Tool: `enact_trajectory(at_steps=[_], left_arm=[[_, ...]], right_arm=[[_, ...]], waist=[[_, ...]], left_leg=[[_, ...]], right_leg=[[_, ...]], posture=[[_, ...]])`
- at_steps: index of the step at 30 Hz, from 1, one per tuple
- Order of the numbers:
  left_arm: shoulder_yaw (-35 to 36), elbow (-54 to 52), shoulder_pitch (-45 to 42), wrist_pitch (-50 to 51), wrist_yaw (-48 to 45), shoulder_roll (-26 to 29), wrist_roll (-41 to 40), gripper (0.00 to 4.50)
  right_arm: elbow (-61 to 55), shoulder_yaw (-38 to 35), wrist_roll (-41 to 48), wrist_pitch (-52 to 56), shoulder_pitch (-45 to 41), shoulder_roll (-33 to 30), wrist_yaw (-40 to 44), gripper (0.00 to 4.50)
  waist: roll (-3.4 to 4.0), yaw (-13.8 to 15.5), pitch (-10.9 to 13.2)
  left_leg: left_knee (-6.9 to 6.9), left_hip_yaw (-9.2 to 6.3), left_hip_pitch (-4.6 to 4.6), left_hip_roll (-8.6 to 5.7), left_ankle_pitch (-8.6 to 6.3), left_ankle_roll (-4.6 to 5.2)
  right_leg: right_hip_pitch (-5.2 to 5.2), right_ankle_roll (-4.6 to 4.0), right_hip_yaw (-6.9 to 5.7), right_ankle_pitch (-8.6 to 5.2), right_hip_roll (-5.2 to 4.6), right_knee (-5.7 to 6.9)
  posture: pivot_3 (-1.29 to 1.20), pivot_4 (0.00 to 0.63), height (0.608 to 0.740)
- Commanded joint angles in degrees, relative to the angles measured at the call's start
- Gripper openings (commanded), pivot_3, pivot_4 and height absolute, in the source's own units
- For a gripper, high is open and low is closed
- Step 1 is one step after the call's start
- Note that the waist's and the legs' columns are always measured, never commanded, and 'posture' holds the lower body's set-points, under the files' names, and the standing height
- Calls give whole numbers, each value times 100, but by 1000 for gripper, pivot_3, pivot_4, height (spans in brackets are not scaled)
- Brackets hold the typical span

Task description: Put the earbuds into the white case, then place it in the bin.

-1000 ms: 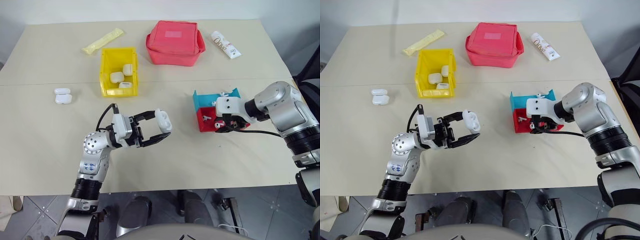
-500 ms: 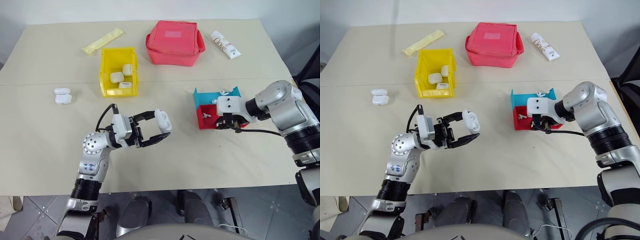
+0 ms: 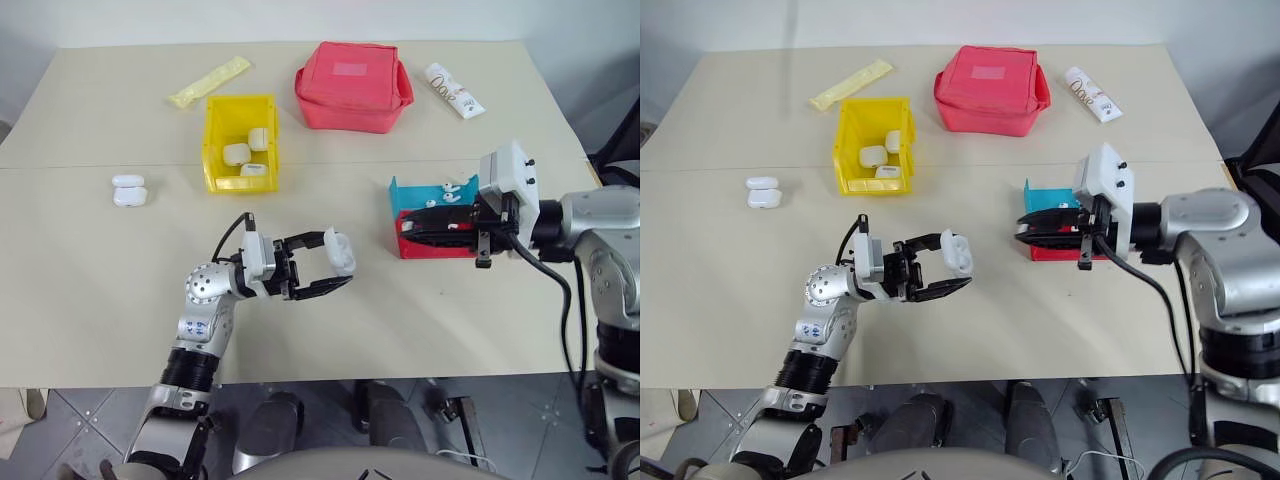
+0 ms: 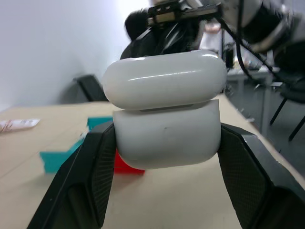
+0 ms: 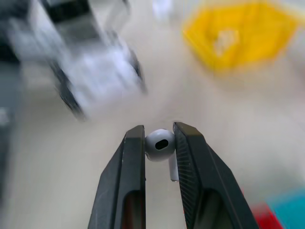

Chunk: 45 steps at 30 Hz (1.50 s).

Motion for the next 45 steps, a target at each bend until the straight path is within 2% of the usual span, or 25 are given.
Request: enact_trajectory(at_steps=[1, 6, 13, 33, 45], left_arm=[[65, 256, -299, -116, -273, -106, -187, 2817], [24, 602, -706, -44, -674, -285, -266, 2817], [70, 745, -955, -24, -921, -409, -312, 2817], [264, 637, -1134, 258, -944, -570, -457, 2817], [360, 840, -1299, 144, -1079, -638, -434, 2817]], right_arm=[[-596, -396, 847, 346, 99, 409, -785, 493], [-749, -265, 1325, 340, 227, 1099, -1710, 493], [-574, 103, 1296, -3, 402, 1257, -2148, 493], [-178, 756, 1058, -1164, 1173, 1256, -2210, 493], [54, 922, 901, -1489, 1365, 783, -1829, 493]], waist=[[0, -14, 0], [-2, -32, -1], [-2, -36, -2], [-2, -47, -1], [-2, -43, -1]], left_leg=[[0, 0, 0, -2, 0, 1], [-3, 1, 0, -1, 0, 2], [-3, 0, 0, -4, 2, 4], [-5, 1, 1, -3, 2, 5], [-5, 1, 1, -3, 2, 5]], right_leg=[[0, 1, 0, 0, -1, 5], [-3, 1, 0, 1, 2, 5], [-2, 1, 0, 1, 2, 6], [-2, 1, 1, 1, 6, 4], [-2, 1, 1, 1, 6, 1]], posture=[[0, 150, 740], [0, 150, 740], [0, 150, 740], [0, 150, 740], [0, 150, 740]])
